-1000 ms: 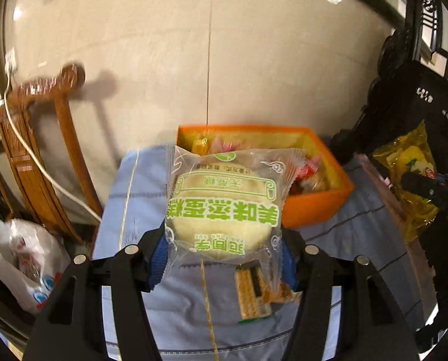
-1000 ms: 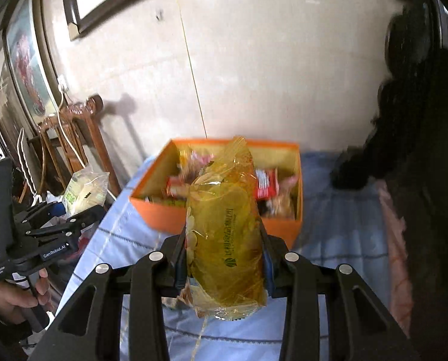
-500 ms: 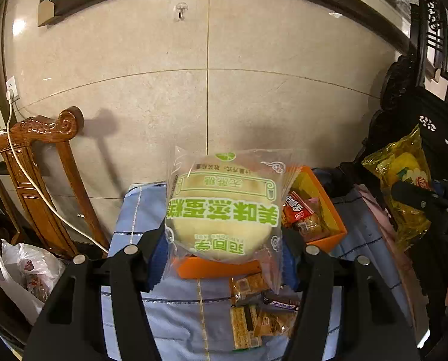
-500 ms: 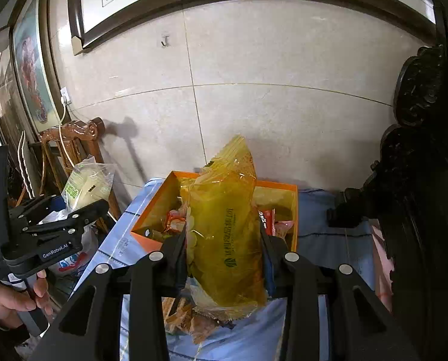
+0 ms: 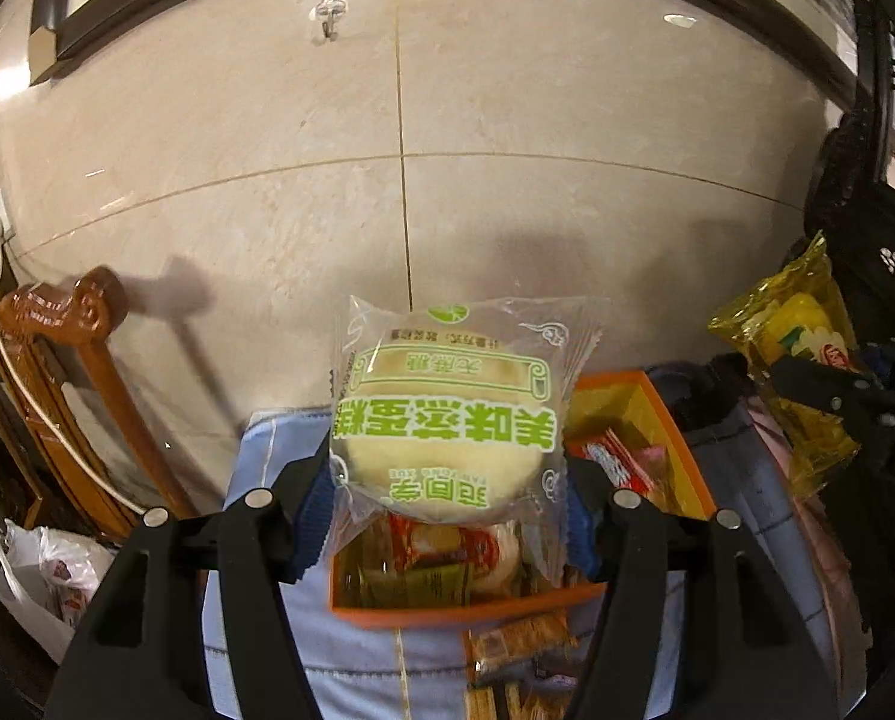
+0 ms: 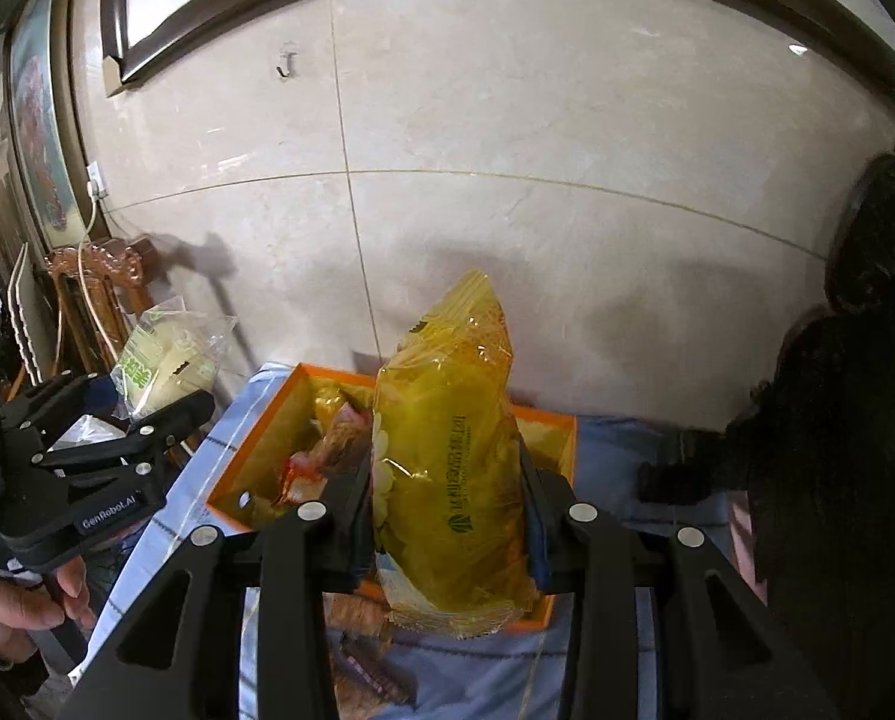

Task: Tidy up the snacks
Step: 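Carry both packs over the orange box and open both grippers to drop them, then grasp the long cracker pack with the left gripper while the right grasps the chocolate bar, then carry the cracker pack and chocolate bar over the box and release both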

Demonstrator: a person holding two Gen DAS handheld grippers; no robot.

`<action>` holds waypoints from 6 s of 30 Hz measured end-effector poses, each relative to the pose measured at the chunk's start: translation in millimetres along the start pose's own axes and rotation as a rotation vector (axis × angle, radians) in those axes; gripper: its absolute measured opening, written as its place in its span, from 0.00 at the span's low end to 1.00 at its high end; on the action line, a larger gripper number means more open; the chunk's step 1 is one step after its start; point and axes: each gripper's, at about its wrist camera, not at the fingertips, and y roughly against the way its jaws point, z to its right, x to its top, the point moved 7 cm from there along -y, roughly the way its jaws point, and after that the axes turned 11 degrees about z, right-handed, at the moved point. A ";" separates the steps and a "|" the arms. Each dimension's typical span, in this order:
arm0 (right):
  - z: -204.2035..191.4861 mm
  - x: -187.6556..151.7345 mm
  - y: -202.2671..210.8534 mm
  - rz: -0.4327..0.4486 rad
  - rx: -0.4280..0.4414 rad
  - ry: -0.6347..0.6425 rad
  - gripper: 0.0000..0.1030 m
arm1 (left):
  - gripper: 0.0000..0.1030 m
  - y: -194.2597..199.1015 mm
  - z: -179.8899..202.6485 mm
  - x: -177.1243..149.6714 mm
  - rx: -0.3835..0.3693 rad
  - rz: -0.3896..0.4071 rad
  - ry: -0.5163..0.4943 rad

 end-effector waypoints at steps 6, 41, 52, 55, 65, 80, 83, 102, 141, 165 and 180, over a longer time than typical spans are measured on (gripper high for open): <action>-1.3 6.0 -42.9 -0.076 -0.029 0.043 0.77 | 0.96 -32.8 1.6 19.2 0.024 0.004 -0.001; -57.1 -277.1 -53.0 -0.433 0.113 0.077 0.76 | 0.96 16.6 33.5 -307.4 -0.163 -0.329 -0.134; -69.0 -274.2 -82.5 -0.433 0.116 0.100 0.76 | 0.96 -11.5 44.7 -324.4 -0.126 -0.342 -0.069; -71.0 -280.9 -92.4 -0.446 0.106 0.112 0.72 | 0.95 -19.4 44.6 -330.4 -0.103 -0.351 -0.067; -87.5 -295.7 -93.9 -0.458 0.135 0.229 0.20 | 0.47 -15.8 51.4 -320.8 -0.118 -0.283 -0.080; -66.8 -308.7 -67.5 -0.426 0.110 0.147 0.17 | 0.45 -1.6 31.8 -328.1 -0.098 -0.278 -0.055; -63.6 -309.7 -61.2 -0.427 0.103 0.132 0.17 | 0.45 1.1 28.0 -329.6 -0.094 -0.281 -0.052; -47.5 -308.9 -4.3 -0.365 0.081 0.019 0.17 | 0.45 32.7 -4.0 -318.9 -0.061 -0.271 0.026; -18.9 -79.9 73.7 0.016 0.105 -0.071 0.17 | 0.45 63.2 -2.4 -83.4 -0.150 0.009 0.035; -0.7 10.3 -25.4 -0.013 0.051 -0.006 0.17 | 0.45 -36.5 -6.7 -3.6 -0.068 0.024 0.017; 5.7 -9.3 -67.9 -0.088 0.056 -0.048 0.41 | 0.66 -70.6 -10.3 -17.2 -0.034 -0.010 0.018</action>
